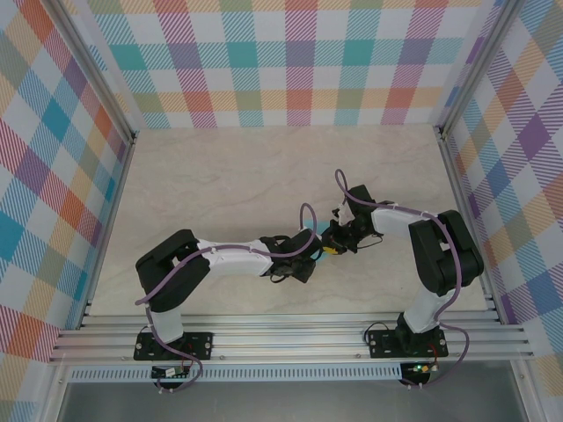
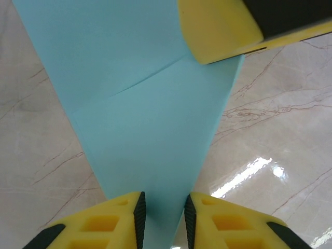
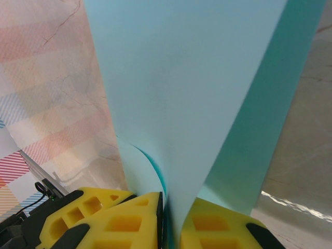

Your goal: Fold a paper plane with a square sheet of paper (pick it up from the middle)

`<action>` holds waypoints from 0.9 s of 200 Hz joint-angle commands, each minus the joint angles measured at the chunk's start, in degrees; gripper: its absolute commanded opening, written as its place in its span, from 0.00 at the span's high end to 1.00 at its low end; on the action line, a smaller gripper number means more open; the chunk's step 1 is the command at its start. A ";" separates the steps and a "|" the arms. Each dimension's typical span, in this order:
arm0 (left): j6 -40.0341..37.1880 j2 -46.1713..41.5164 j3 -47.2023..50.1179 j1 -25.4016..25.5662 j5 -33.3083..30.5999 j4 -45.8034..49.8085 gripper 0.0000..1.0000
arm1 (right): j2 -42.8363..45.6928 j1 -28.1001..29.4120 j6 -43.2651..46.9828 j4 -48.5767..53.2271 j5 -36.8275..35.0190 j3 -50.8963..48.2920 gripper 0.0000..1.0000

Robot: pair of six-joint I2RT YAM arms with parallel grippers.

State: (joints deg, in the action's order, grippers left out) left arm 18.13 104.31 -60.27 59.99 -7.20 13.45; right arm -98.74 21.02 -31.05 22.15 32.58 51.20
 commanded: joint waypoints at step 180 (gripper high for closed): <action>-1.67 -0.60 -0.55 -0.92 2.92 -0.09 0.92 | 0.16 0.34 1.02 3.26 0.80 3.46 0.87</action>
State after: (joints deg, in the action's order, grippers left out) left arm 17.67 104.31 -60.60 59.48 -5.56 13.39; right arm -98.74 21.02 -30.81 24.12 32.58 53.19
